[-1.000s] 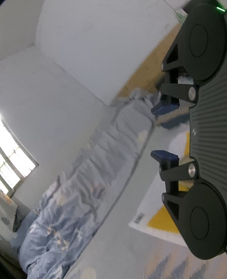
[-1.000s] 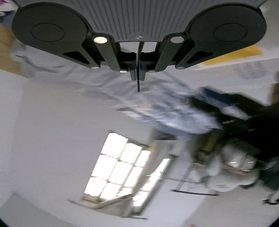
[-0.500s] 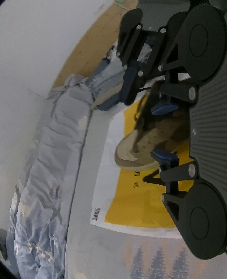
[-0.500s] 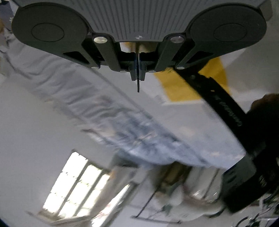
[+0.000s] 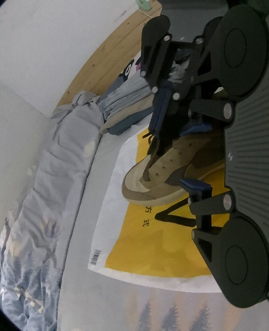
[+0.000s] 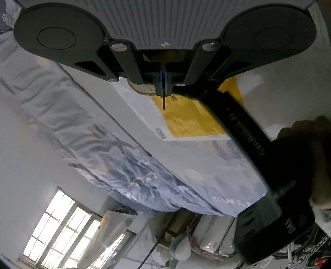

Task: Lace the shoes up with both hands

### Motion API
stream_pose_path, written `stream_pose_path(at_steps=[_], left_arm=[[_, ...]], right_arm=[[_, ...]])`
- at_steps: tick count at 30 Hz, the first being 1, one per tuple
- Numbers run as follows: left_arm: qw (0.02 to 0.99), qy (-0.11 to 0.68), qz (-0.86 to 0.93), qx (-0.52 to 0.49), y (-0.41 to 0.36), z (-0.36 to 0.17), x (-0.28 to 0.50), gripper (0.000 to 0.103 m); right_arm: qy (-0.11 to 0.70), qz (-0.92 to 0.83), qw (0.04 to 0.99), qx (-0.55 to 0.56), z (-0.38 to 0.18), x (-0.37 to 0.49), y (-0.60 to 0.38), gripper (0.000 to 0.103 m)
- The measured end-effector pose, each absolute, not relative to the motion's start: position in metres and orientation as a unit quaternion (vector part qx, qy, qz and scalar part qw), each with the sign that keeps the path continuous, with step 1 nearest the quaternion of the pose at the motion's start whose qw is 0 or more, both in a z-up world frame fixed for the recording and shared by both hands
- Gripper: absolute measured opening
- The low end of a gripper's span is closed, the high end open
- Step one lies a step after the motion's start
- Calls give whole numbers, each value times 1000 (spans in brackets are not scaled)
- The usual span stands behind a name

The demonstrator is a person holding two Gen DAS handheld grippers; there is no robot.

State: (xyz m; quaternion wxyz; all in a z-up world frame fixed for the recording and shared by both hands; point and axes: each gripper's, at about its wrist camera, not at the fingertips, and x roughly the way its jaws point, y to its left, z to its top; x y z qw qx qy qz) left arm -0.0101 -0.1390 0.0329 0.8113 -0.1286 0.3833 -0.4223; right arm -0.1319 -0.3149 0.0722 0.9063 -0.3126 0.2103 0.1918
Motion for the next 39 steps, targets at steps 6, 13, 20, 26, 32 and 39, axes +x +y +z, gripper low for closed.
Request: stream_pose_path(at_steps=[6, 13, 20, 26, 32, 39], left_arm=[[806, 383, -432, -133, -140, 32, -9, 33], [810, 374, -433, -129, -141, 33, -11, 29], [803, 384, -431, -147, -136, 31, -7, 28], [801, 388, -429, -152, -132, 31, -7, 25], [799, 392, -428, -158, -129, 31, -6, 24], [797, 394, -428, -161, -128, 30, -4, 25]], right_arm=[[240, 181, 894, -333, 59, -123, -312, 1], [264, 175, 879, -357, 56, -113, -301, 1], [287, 166, 862, -383, 40, -101, -296, 1], [286, 166, 855, -399, 35, -95, -290, 1], [283, 177, 841, -426, 30, -94, -286, 1], [265, 193, 833, -445, 28, -101, -287, 1]])
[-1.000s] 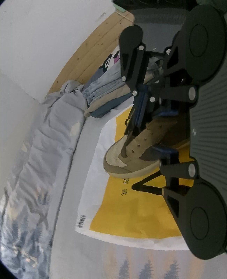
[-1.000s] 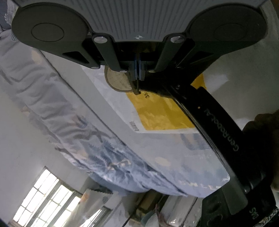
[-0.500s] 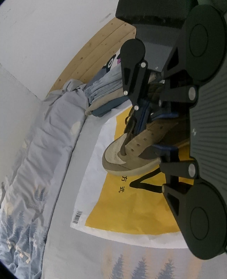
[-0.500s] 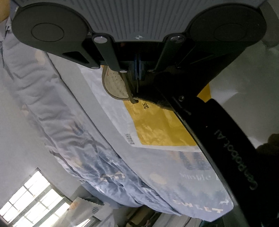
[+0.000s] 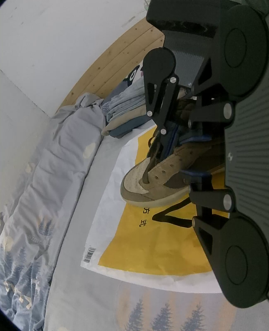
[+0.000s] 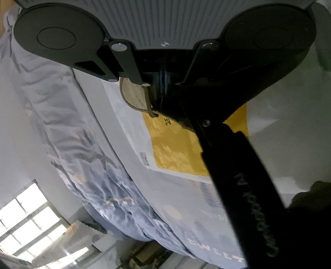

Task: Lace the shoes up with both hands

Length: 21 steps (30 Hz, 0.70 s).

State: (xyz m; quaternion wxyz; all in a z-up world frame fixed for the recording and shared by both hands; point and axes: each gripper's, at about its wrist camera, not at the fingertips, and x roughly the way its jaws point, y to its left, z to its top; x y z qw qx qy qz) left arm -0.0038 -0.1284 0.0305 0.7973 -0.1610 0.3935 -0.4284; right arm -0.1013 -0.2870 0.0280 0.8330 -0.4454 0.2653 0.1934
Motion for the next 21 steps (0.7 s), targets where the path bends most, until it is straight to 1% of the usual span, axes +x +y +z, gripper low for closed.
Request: stream_pose_path(at_steps=[14, 21], left_arm=[[796, 396, -428, -164, -127, 30, -2, 24], [796, 397, -427, -163, -127, 30, -3, 24]], right_arm=[[258, 195, 841, -435, 28, -99, -284, 1], [256, 186, 837, -447, 22, -95, -277, 1]])
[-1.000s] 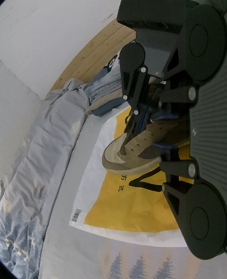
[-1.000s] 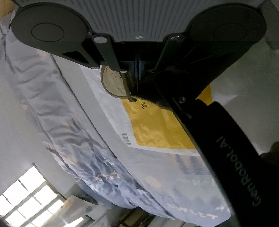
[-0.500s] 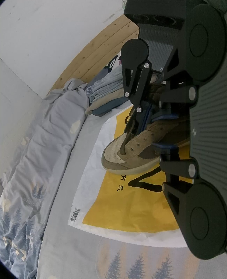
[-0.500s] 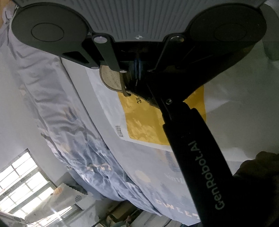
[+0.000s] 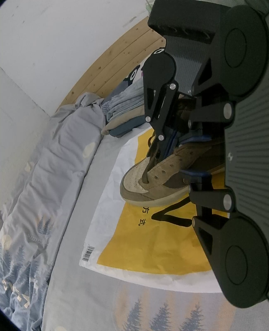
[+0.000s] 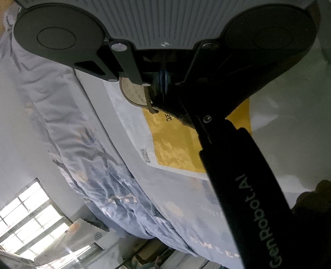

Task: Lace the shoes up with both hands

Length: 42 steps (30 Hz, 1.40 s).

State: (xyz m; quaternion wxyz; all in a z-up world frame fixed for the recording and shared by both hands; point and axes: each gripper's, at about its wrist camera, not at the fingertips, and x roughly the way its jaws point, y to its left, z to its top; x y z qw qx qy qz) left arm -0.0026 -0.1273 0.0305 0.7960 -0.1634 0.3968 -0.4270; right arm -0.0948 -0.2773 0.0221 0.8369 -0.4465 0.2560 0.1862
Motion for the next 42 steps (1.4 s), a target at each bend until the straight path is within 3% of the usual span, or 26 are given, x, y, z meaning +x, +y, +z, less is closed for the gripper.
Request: stream_pose_path(at_steps=[20, 26, 32, 35, 39, 42], left_arm=[[790, 399, -425, -191, -119, 27, 3, 23], [772, 377, -400, -318, -93, 22, 18, 25], [769, 396, -373, -336, -87, 14, 25, 24], [769, 395, -367, -345, -83, 13, 28, 24], [769, 396, -364, -346, -82, 11, 28, 24], [769, 396, -364, -345, -82, 12, 28, 24]], right_arm=[[220, 198, 826, -480, 12, -98, -273, 1], [221, 196, 832, -469, 13, -95, -275, 1], [224, 193, 831, -471, 16, -95, -275, 2], [223, 195, 832, -469, 19, -96, -276, 8], [223, 191, 837, -461, 25, -97, -280, 33], [229, 196, 838, -454, 29, -101, -282, 33]])
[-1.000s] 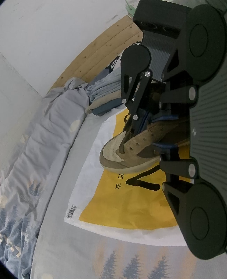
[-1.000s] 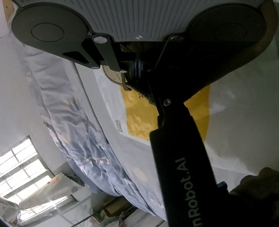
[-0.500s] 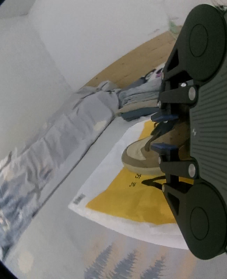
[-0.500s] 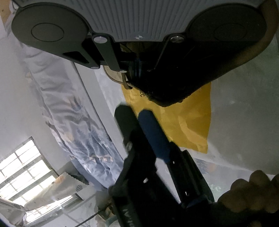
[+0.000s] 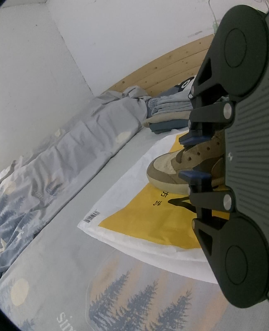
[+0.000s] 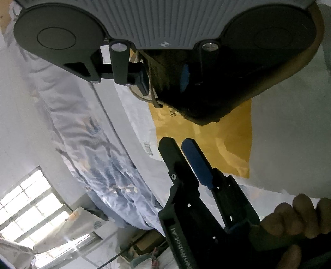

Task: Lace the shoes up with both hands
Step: 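Hold the shoe with the left gripper while the right gripper pulls the lace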

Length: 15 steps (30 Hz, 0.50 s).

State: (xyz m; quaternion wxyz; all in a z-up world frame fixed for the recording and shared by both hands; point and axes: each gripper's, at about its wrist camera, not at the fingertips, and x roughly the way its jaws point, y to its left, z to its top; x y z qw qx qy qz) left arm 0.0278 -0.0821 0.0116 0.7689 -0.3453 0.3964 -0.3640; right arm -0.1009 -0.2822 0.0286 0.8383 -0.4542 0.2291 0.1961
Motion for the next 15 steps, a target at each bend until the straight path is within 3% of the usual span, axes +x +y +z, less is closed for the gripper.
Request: stream_pose_path(at_steps=[7, 9, 15], left_arm=[[768, 396, -363, -348, -82, 12, 28, 24], [768, 396, -363, -349, -81, 12, 28, 24], [765, 395, -362, -357, -79, 12, 29, 24]], right_arm=[[244, 205, 840, -439, 33, -104, -285, 31], [253, 207, 840, -433, 33, -104, -284, 23], [275, 189, 842, -424, 32, -99, -279, 11]])
